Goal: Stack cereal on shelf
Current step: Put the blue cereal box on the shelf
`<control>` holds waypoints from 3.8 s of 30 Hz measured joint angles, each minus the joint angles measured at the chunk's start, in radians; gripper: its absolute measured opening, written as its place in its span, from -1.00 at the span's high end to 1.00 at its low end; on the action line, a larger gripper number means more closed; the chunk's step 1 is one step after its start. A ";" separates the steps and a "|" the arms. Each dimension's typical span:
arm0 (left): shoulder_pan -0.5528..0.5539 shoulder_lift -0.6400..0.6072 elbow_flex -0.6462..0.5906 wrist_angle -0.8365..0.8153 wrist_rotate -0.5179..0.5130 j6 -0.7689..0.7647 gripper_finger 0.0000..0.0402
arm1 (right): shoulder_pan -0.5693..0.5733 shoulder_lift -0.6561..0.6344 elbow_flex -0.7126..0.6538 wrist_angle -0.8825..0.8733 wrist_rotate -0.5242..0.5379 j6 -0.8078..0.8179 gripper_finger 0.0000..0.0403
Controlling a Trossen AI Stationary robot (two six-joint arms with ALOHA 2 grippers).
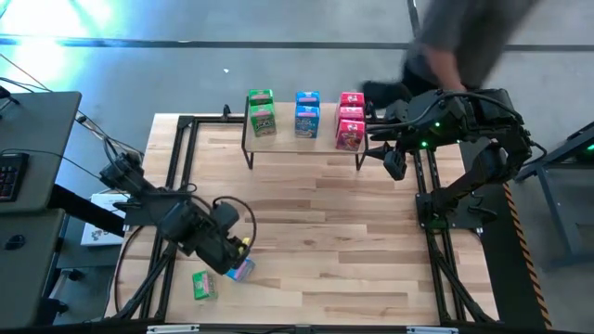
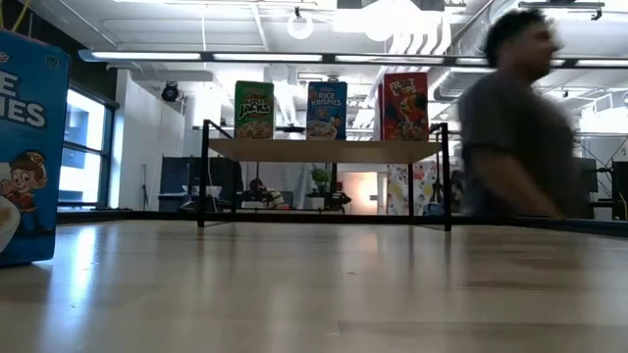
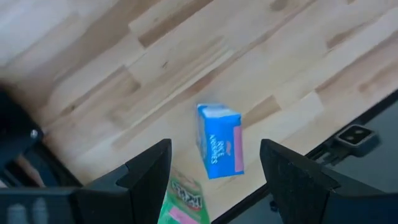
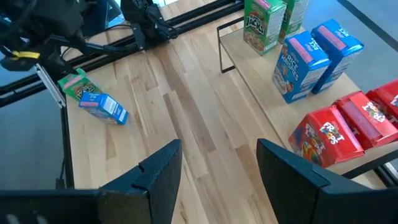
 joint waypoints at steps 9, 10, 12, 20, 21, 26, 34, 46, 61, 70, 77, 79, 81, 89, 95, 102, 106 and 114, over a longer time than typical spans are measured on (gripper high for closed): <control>-0.040 0.000 -0.117 0.086 0.017 -0.104 -0.18 | 0.000 0.000 0.000 0.000 0.000 -0.025 0.01; -0.041 0.000 -0.130 0.108 0.019 -0.104 -0.18 | 0.000 0.000 0.000 0.000 0.000 -0.025 0.01; -0.041 0.005 -0.161 0.154 0.021 -0.106 -0.18 | 0.000 0.000 0.000 0.000 0.000 -0.025 0.01; -0.048 0.005 -0.249 0.239 0.047 -0.138 -0.18 | 0.000 0.000 0.000 0.000 0.000 -0.031 0.01; -0.050 0.005 -0.254 0.244 0.047 -0.146 -0.18 | 0.000 0.000 0.000 0.000 0.000 -0.036 0.01; -0.053 0.005 -0.295 0.316 0.049 -0.154 -0.18 | 0.000 0.000 0.000 0.000 -0.001 -0.037 0.01; -0.060 0.026 -0.333 0.377 0.054 -0.161 -0.18 | 0.000 0.000 0.000 0.000 -0.003 -0.037 0.01; -0.060 0.116 -0.332 0.388 0.096 -0.164 -0.18 | 0.000 0.000 0.000 0.000 -0.012 -0.047 0.01; -0.060 0.141 -0.331 0.400 0.132 -0.139 0.09 | 0.000 0.000 0.000 0.000 -0.019 -0.051 0.01; -0.057 0.141 -0.331 0.410 0.150 -0.065 0.34 | 0.000 0.000 0.000 0.000 -0.019 -0.044 0.01; -0.043 0.140 -0.289 0.412 0.168 0.012 0.37 | 0.000 0.000 0.000 0.000 -0.053 -0.049 0.01; -0.033 0.139 -0.261 0.412 0.168 0.054 0.37 | 0.000 0.000 0.000 0.000 -0.080 -0.050 0.01; -0.019 0.139 -0.231 0.410 0.168 0.109 0.37 | 0.000 0.000 0.000 0.000 -0.094 -0.051 0.01; 0.064 0.138 -0.110 0.406 0.166 0.351 0.37 | 0.000 0.000 0.000 0.000 -0.095 -0.114 0.01; 0.142 0.137 -0.040 0.399 0.165 0.558 0.37 | 0.000 0.001 0.000 0.000 -0.091 -0.141 0.01; 0.245 0.137 -0.003 0.380 0.184 0.799 0.37 | 0.000 0.002 0.000 0.000 -0.136 -0.135 -0.15; 0.311 0.137 0.030 0.321 0.184 0.930 0.37 | 0.000 0.011 0.000 0.000 -0.137 -0.120 -0.29; 0.439 0.137 0.111 0.259 0.184 1.170 0.37 | 0.000 0.064 0.000 0.000 -0.139 -0.097 -0.46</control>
